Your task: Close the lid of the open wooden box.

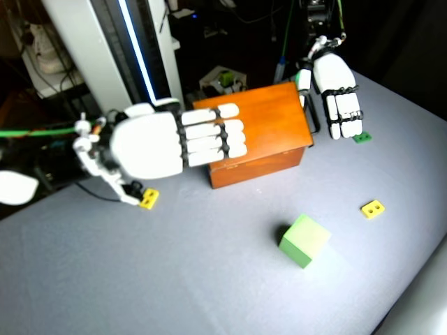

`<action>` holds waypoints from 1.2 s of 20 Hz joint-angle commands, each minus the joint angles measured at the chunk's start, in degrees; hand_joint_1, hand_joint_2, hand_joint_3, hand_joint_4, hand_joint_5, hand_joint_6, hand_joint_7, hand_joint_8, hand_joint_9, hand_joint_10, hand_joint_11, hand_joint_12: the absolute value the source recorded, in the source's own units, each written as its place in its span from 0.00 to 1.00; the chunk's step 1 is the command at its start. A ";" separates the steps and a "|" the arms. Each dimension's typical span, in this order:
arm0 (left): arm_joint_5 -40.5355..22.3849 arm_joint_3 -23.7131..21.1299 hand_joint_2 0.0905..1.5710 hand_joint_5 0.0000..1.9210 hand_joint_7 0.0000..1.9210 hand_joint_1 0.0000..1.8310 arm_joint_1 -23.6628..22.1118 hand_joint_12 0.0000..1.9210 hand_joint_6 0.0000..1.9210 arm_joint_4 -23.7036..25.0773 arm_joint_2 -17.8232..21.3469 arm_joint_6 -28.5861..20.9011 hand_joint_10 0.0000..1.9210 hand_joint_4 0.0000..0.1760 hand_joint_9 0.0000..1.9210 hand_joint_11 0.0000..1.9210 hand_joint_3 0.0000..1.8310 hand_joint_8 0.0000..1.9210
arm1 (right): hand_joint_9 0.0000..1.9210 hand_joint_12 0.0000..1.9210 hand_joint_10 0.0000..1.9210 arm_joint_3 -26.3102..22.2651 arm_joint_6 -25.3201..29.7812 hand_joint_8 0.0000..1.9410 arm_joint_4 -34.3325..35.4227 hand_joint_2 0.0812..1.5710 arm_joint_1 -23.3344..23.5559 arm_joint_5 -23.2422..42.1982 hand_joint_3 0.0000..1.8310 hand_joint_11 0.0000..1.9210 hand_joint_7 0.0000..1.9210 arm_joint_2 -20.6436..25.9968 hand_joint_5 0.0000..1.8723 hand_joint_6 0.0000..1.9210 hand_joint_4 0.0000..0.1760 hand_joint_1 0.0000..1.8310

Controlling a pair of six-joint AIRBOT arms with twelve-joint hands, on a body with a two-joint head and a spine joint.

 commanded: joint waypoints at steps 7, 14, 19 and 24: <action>-19.24 -3.36 0.87 0.06 0.04 0.14 8.65 0.03 0.00 -5.36 2.31 -2.43 0.00 0.00 0.07 0.08 0.00 0.00 | 0.00 0.00 0.00 0.17 -2.29 0.00 7.48 0.73 -1.71 8.52 0.00 0.00 0.00 -0.32 0.00 0.00 0.54 0.15; -29.72 -4.09 0.87 0.05 0.03 0.09 12.41 0.03 0.00 -8.56 2.60 -4.69 0.00 0.00 0.05 0.09 0.00 0.00 | 0.00 0.00 0.00 0.32 -4.62 0.00 12.54 0.76 -2.19 12.15 0.00 0.00 0.00 -0.33 0.00 0.00 0.54 0.13; -37.71 -2.67 0.86 0.03 0.03 0.18 7.20 0.01 0.00 -8.82 1.52 -4.68 0.00 0.00 0.02 0.02 0.00 0.00 | 0.00 0.00 0.00 1.10 -7.66 0.00 17.15 0.79 -2.19 16.54 0.01 0.00 0.00 -0.65 0.01 0.00 0.21 0.13; -39.38 0.05 0.86 0.01 0.02 0.09 -1.46 0.00 0.00 -4.87 0.11 -4.81 0.00 0.00 0.00 0.00 0.00 0.01 | 0.05 0.30 0.00 1.45 -8.86 0.00 21.85 0.84 -2.19 21.82 0.00 0.00 0.07 -0.71 0.10 0.01 0.00 0.11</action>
